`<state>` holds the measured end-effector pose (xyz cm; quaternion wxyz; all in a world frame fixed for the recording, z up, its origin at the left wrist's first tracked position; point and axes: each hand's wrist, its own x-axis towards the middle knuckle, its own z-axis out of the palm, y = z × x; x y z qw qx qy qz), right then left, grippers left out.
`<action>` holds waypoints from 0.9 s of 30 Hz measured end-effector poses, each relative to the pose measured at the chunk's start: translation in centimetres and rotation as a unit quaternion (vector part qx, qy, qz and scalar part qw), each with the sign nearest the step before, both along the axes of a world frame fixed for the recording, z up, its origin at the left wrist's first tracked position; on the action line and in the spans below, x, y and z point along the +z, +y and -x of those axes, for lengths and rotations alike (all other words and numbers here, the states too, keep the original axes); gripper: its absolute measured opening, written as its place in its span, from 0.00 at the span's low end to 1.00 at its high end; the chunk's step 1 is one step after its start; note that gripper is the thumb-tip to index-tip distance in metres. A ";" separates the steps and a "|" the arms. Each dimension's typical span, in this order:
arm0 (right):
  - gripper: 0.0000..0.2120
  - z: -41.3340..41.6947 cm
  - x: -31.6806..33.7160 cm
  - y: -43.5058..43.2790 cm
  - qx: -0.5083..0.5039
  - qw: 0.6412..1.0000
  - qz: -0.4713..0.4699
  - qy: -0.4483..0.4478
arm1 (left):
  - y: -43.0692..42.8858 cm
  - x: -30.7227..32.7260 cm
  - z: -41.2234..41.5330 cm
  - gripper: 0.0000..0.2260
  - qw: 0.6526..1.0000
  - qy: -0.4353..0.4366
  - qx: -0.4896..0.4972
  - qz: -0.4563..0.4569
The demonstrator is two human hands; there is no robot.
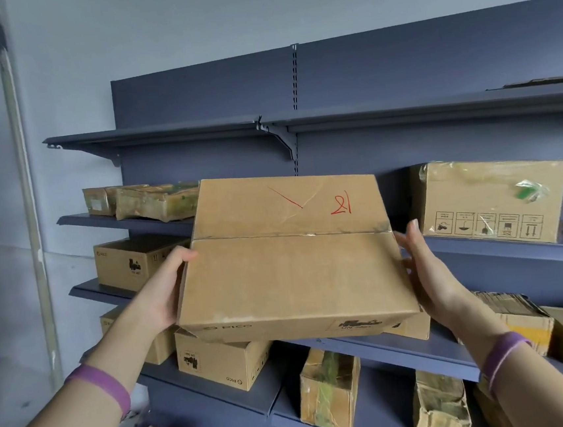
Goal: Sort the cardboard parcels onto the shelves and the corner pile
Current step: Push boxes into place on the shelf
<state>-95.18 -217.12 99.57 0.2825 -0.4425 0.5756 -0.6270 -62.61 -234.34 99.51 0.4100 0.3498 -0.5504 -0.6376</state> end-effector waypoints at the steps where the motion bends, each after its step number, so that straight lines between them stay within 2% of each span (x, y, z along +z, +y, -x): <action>1: 0.36 0.0 0.1 0.0 0.006 1.000 -0.005 0.004 | -0.2 -0.1 -0.1 0.17 1.000 -0.010 -0.013 0.005; 4: 0.32 -0.1 -0.1 -0.2 -0.016 0.999 0.014 0.028 | -0.5 -0.5 -0.5 0.16 0.997 -0.037 -0.057 0.043; 7: 0.30 0.1 -0.7 -0.4 -0.026 0.999 0.040 0.014 | -0.6 -0.9 -0.7 0.20 0.995 -0.026 -0.071 0.072; 10: 0.32 0.3 -1.4 -0.5 -0.013 0.999 0.048 0.008 | -0.7 -1.0 -1.0 0.24 0.994 -0.021 -0.058 0.091; 14: 0.26 0.3 -2.2 -0.6 -0.022 0.997 0.058 0.045 | -0.4 -0.4 -1.0 0.15 0.990 -0.008 -0.062 0.124; 15: 0.25 0.3 -2.3 -0.6 -0.025 0.996 0.063 0.052 | -0.4 -0.1 -0.9 0.16 0.990 -0.002 -0.060 0.130; 16: 0.23 0.4 -2.4 -0.6 -0.029 0.996 0.067 0.059 | -0.4 0.2 -0.9 0.20 0.990 0.001 -0.056 0.129; 19: 0.19 0.4 -2.9 -0.6 -0.034 0.994 0.071 0.076 | -0.5 1.4 -0.7 0.42 0.997 -0.017 -0.043 0.063; 21: 0.18 0.4 -3.4 -0.7 -0.037 0.992 0.070 0.095 | -0.3 2.2 -0.4 0.48 0.999 -0.028 -0.021 0.034; 24: 0.19 0.0 -4.0 -0.8 -0.038 0.988 0.073 0.130 | 0.3 3.0 -0.2 0.37 0.999 -0.028 0.009 0.034; 27: 0.19 0.2 -4.3 -0.7 -0.039 0.982 0.086 0.164 | 0.5 2.7 -0.8 0.25 0.999 0.004 -0.007 0.051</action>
